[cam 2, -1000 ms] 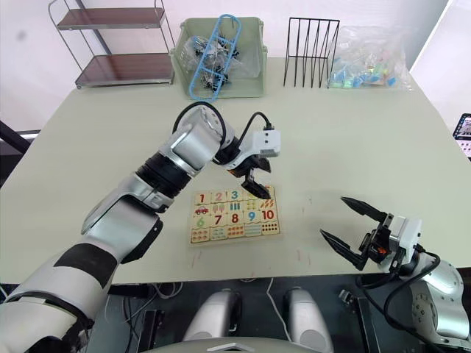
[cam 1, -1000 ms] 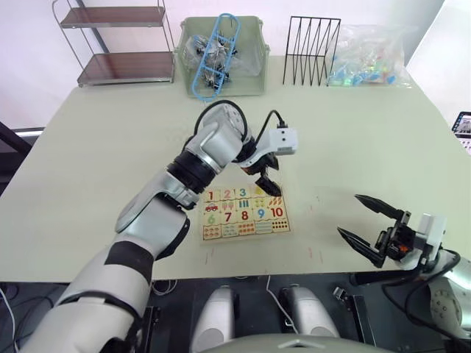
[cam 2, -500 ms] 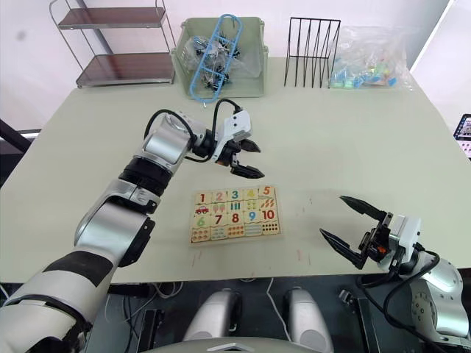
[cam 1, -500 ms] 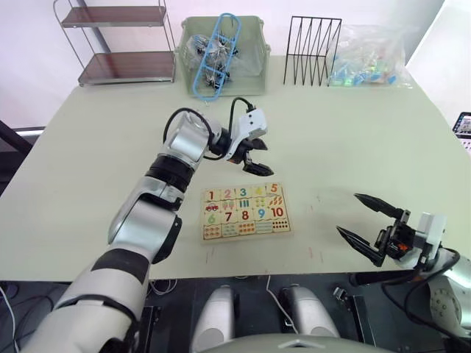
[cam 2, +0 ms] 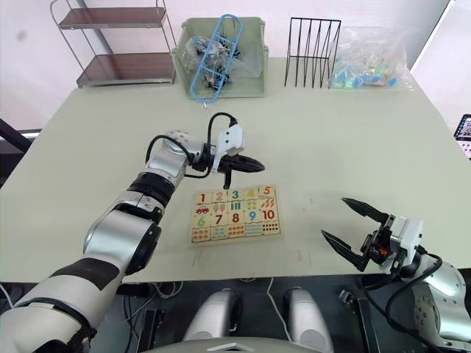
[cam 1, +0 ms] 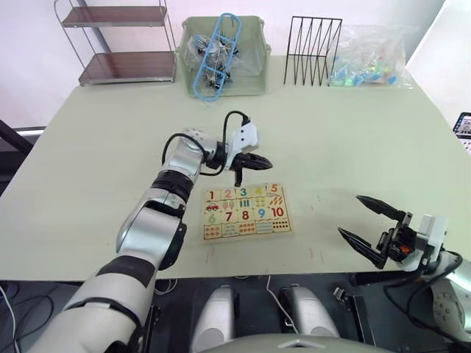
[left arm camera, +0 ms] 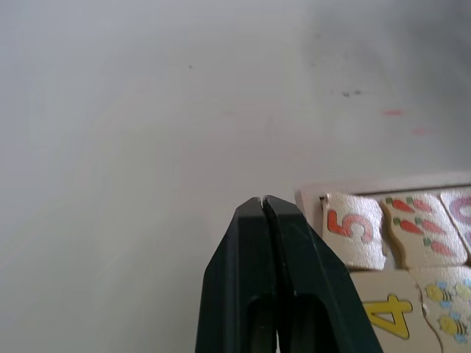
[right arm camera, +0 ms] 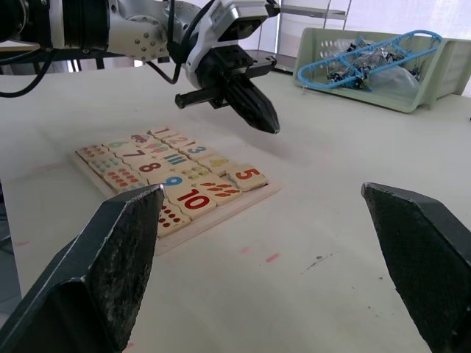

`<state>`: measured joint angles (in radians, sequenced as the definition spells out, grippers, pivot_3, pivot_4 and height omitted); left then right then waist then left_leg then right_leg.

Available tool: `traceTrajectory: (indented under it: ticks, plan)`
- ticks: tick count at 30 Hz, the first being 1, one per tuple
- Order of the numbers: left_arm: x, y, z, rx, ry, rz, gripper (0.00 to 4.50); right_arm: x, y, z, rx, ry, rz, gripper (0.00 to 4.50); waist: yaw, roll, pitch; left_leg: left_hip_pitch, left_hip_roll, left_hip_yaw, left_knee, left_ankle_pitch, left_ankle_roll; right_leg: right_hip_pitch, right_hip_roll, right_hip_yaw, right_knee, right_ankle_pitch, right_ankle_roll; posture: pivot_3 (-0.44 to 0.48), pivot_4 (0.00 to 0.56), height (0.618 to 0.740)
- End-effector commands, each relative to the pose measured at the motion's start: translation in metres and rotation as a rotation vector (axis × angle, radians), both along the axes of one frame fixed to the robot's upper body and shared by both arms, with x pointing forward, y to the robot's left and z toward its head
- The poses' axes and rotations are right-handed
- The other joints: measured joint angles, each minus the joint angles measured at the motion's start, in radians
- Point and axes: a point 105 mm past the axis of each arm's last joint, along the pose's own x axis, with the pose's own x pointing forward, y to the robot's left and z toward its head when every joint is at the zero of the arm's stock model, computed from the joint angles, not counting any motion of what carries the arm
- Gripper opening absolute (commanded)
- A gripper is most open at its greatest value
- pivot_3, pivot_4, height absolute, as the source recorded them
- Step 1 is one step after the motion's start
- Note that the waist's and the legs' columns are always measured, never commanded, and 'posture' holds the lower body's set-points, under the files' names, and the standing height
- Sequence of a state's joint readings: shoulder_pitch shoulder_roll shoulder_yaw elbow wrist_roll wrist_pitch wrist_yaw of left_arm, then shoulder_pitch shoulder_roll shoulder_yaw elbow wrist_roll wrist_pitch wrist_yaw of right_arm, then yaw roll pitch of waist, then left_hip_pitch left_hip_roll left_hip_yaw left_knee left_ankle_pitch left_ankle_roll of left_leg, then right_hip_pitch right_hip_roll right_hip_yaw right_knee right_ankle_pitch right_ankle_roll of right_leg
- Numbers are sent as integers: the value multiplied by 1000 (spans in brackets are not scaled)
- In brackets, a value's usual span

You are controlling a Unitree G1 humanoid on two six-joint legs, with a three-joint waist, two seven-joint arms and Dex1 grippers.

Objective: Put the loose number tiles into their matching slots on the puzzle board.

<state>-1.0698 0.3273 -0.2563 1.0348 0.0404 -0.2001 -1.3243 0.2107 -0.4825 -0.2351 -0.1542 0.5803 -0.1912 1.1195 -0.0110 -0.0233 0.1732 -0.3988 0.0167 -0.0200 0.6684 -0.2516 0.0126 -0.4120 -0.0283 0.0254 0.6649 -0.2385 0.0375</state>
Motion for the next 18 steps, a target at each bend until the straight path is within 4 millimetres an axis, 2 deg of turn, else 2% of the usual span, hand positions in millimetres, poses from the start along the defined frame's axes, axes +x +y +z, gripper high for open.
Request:
traceTrajectory:
  ticks: [1, 18]
  plan:
    - [2, -1, 4, 59, -70, -43, 27, -1, -2, 12, 2, -44, -9, 4500, 0, 0, 0, 0, 0, 0, 0, 0, 0, 0, 0, 0, 0, 0, 0, 0, 150, 739]
    - [3, -14, 4, 90, -91, -73, 27, -2, -1, 12, 3, -42, -13, 4500, -1, 0, 0, 0, 0, -1, 0, 0, 0, 0, 0, 0, 0, 0, 0, 0, 150, 739]
